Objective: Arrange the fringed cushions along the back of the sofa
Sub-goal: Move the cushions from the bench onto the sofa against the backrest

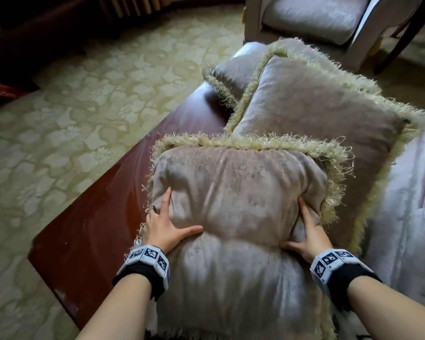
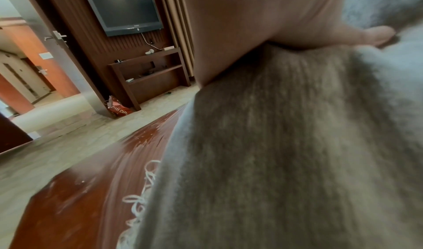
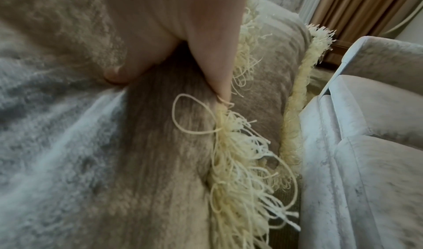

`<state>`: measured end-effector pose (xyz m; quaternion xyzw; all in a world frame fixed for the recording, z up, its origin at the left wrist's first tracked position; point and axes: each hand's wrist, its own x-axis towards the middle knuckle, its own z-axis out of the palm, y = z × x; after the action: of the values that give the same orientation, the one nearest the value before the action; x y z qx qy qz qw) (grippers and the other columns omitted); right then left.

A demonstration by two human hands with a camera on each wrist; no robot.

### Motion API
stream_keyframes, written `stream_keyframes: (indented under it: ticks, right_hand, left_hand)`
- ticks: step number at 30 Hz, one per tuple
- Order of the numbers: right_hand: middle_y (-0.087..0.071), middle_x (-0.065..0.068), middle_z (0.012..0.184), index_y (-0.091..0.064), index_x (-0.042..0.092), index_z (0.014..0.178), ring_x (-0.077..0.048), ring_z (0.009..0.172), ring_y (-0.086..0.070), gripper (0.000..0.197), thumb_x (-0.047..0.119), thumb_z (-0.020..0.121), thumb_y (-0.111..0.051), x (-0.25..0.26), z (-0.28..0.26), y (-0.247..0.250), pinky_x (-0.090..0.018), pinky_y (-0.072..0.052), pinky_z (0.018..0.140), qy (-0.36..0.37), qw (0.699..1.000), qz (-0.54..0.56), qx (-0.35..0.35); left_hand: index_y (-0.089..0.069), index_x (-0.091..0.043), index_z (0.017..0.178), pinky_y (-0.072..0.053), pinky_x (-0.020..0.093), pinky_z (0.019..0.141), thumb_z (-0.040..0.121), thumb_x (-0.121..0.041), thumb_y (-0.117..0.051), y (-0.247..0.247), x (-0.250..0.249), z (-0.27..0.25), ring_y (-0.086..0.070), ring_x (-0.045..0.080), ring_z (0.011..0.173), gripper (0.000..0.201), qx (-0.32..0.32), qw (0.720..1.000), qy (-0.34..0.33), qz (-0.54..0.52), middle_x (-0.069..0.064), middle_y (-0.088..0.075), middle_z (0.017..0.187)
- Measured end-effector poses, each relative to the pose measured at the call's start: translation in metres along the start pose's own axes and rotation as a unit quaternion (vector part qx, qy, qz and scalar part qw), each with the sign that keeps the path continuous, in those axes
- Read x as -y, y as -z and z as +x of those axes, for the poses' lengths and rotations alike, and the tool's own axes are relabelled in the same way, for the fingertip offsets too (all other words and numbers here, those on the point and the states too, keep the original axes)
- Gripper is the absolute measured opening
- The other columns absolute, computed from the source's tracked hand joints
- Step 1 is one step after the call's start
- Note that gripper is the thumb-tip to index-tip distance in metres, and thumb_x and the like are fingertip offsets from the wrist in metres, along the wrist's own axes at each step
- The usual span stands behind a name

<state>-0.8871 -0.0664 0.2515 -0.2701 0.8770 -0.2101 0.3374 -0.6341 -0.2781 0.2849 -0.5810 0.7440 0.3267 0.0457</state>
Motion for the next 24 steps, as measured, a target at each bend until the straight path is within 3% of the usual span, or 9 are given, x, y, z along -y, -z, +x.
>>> stream_keyframes:
  ticks: [4,8,11,17,19,21,24]
  right_hand:
    - [-0.041,-0.025,0.141,0.005,0.036,0.147,-0.036,0.129,-0.044,0.128,0.023,0.06,-0.088,0.007,-0.024,0.034,-0.037,-0.035,0.108,0.005,1.0,0.002,0.027]
    - [-0.039,-0.024,0.143,0.008,0.04,0.145,-0.037,0.127,-0.046,0.13,0.029,0.059,-0.088,0.01,-0.053,0.075,-0.037,-0.037,0.106,0.018,0.999,-0.026,0.038]
    - [-0.039,-0.025,0.143,0.01,0.046,0.14,-0.037,0.125,-0.048,0.13,0.03,0.057,-0.089,0.006,-0.07,0.109,-0.037,-0.039,0.106,0.022,0.999,-0.026,0.005]
    - [-0.047,-0.03,0.133,0.006,0.041,0.145,-0.04,0.114,-0.055,0.123,0.02,0.065,-0.085,-0.015,-0.099,0.194,-0.038,-0.045,0.096,0.001,0.996,0.012,-0.088]
    - [-0.049,-0.03,0.131,0.004,0.039,0.146,-0.042,0.114,-0.055,0.121,0.021,0.066,-0.085,-0.03,-0.115,0.221,-0.037,-0.044,0.093,-0.016,0.992,0.032,-0.121]
    - [-0.047,-0.029,0.134,0.005,0.042,0.146,-0.043,0.115,-0.053,0.121,0.024,0.066,-0.084,-0.049,-0.131,0.244,-0.039,-0.044,0.096,-0.027,0.986,0.051,-0.154]
    - [-0.045,-0.027,0.137,0.004,0.044,0.146,-0.043,0.119,-0.051,0.122,0.027,0.064,-0.085,-0.084,-0.16,0.274,-0.042,-0.042,0.103,-0.04,0.973,0.088,-0.209]
  left_hand:
    - [0.005,-0.05,0.141,-0.034,0.049,0.105,0.035,-0.083,-0.065,0.018,-0.015,-0.038,-0.035,0.038,0.133,0.131,0.007,1.0,0.01,0.0,0.021,-0.035,0.146]
    - [0.002,-0.052,0.139,-0.037,0.049,0.104,0.02,-0.092,-0.054,0.037,-0.039,-0.075,-0.04,0.037,0.13,0.137,0.008,1.0,0.003,-0.011,0.019,-0.039,0.144]
    - [-0.002,-0.05,0.14,-0.036,0.048,0.105,0.023,-0.086,-0.061,0.05,-0.076,-0.092,-0.039,0.037,0.131,0.136,0.012,0.999,-0.024,-0.031,0.017,-0.035,0.147]
    - [-0.005,-0.048,0.14,-0.037,0.05,0.105,0.028,-0.083,-0.065,0.057,-0.171,-0.107,-0.039,0.037,0.131,0.132,0.003,0.99,-0.134,-0.038,0.014,-0.033,0.15]
    - [-0.007,-0.044,0.143,-0.036,0.047,0.105,0.039,-0.071,-0.076,0.052,-0.205,-0.115,-0.039,0.035,0.132,0.127,0.007,0.983,-0.177,-0.049,0.011,-0.033,0.15]
    - [-0.011,-0.039,0.145,-0.035,0.043,0.105,0.048,-0.058,-0.082,0.043,-0.238,-0.121,-0.04,0.031,0.132,0.121,0.013,0.973,-0.221,-0.064,0.006,-0.034,0.15]
    - [-0.016,-0.035,0.144,-0.035,0.037,0.107,0.045,-0.058,-0.083,0.019,-0.284,-0.13,-0.04,0.024,0.133,0.122,0.016,0.953,-0.292,-0.075,-0.001,-0.034,0.149]
